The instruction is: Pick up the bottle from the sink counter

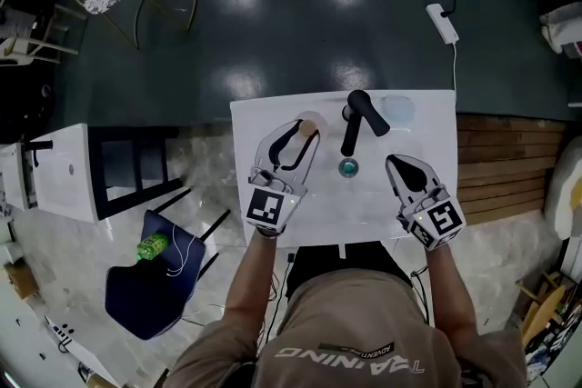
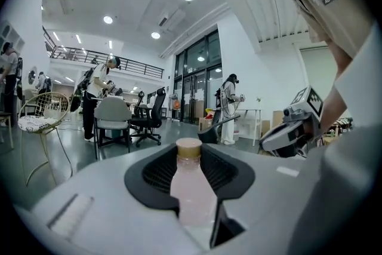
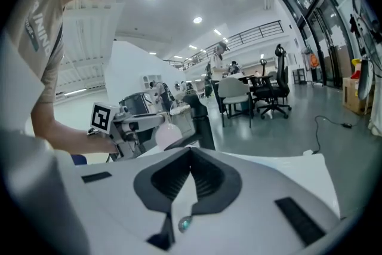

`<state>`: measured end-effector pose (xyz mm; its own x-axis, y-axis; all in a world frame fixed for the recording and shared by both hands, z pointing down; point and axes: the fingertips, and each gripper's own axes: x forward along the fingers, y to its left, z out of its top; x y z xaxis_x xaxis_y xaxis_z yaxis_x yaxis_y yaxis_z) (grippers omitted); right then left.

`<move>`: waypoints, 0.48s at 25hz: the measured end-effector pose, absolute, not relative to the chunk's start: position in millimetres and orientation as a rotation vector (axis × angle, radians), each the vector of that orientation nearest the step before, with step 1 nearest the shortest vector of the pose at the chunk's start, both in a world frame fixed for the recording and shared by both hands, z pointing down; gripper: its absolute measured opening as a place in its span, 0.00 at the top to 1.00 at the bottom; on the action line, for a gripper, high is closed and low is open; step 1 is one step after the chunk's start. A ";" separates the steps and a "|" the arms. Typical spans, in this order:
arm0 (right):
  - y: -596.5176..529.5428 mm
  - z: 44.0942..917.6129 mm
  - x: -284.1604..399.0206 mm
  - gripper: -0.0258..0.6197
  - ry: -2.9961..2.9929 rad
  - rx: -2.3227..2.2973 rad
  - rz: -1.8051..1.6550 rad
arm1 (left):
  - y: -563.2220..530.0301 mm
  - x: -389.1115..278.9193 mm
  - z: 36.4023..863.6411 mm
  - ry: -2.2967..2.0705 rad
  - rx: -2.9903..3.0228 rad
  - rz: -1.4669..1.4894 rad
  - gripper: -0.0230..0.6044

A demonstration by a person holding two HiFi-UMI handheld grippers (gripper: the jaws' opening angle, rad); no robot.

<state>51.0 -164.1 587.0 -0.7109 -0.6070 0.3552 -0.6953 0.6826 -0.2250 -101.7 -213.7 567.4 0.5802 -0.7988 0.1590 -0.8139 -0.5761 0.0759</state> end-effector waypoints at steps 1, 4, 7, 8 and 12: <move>-165.7 583.5 50.3 0.95 -2.656 1.045 0.495 | -211.6 -104.0 562.6 -1.376 2.661 0.162 0.76; -166.8 563.7 45.6 0.95 -2.693 1.034 0.458 | -203.0 -107.7 547.1 -1.384 2.664 0.166 0.76; -166.2 545.3 42.2 0.95 -2.725 1.019 0.427 | -192.3 -107.9 530.7 -1.391 2.674 0.166 0.76; -166.6 540.2 41.7 0.95 -2.737 1.018 0.417 | -189.0 -107.7 525.0 -1.393 2.682 0.166 0.76; -171.4 519.1 36.4 0.95 -2.776 0.998 0.341 | -181.7 -108.8 504.3 -1.403 2.677 0.140 0.76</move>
<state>36.4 -171.4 519.1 -0.7611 -0.6039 0.2367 -0.6432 0.7497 -0.1556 -108.8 -181.7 504.3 0.5673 -0.8124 0.1350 -0.8231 -0.5648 0.0594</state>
